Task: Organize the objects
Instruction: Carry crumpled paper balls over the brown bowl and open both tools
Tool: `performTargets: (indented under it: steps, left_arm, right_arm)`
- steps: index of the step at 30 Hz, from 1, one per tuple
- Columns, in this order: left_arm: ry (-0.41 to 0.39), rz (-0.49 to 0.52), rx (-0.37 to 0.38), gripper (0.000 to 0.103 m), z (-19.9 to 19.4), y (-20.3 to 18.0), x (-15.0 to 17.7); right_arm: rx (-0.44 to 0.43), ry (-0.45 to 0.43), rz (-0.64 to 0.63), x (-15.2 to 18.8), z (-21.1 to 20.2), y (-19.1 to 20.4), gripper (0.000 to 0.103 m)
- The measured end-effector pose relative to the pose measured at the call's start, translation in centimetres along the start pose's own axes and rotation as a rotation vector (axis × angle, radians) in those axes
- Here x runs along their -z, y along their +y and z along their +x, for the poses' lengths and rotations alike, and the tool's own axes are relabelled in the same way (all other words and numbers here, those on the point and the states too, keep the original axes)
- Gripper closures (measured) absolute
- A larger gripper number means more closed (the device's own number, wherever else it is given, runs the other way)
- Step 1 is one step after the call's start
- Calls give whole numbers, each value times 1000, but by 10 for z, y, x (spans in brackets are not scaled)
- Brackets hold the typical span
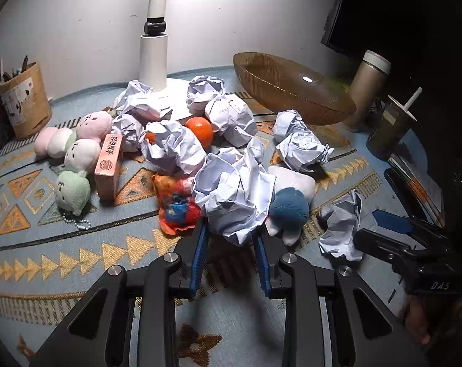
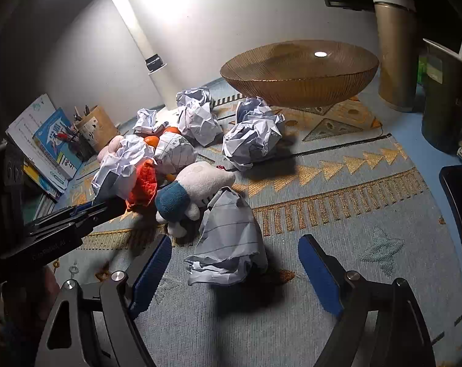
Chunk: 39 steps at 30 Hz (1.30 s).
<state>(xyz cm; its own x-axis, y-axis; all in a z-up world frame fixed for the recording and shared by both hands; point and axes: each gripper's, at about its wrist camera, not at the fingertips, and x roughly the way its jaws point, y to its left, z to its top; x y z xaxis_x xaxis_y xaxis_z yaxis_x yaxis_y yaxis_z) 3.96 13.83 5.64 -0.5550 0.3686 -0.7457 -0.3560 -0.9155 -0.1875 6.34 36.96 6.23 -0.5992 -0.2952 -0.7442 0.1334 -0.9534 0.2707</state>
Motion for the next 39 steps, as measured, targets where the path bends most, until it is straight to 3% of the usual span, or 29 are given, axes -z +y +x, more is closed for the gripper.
performTargets:
  steps: [2,4,9,15,19,24,25,28,34,36,39]
  left_arm:
    - [-2,19,5,77,-1,-7,-5]
    - [-2,31,17,77,0,-13,-12]
    - [-6,41,56,77,6,-26,-51]
    - [-40,1,80,74,32,-45,-127]
    - [-56,5,87,75,71,-63,-155]
    - [-78,19,87,74,108,-81,-181]
    - [-81,29,82,64,113,-84,-184]
    - [-73,26,17,19,119,-85,-191]
    - [-136,-2,72,18,74,-63,-178]
    - [-174,-1,71,15,49,-53,-166]
    - [-220,12,27,8,16,-39,-148]
  right_arm:
    - [28,9,-15,3,7,4,52]
    - [22,20,-24,4,12,4,65]
    - [15,-73,-22,-20,-15,-2,67]
    - [84,-233,65,-103,-41,-30,67]
    - [129,-238,147,-145,-16,-53,67]
    - [127,-212,219,-168,15,-79,67]
    - [125,-204,223,-170,19,-81,64]
    - [123,-171,213,-173,26,-86,57]
    - [148,-212,183,-151,2,-88,57]
    - [126,-225,168,-143,-6,-80,57]
    - [175,-232,121,-134,-12,-65,57]
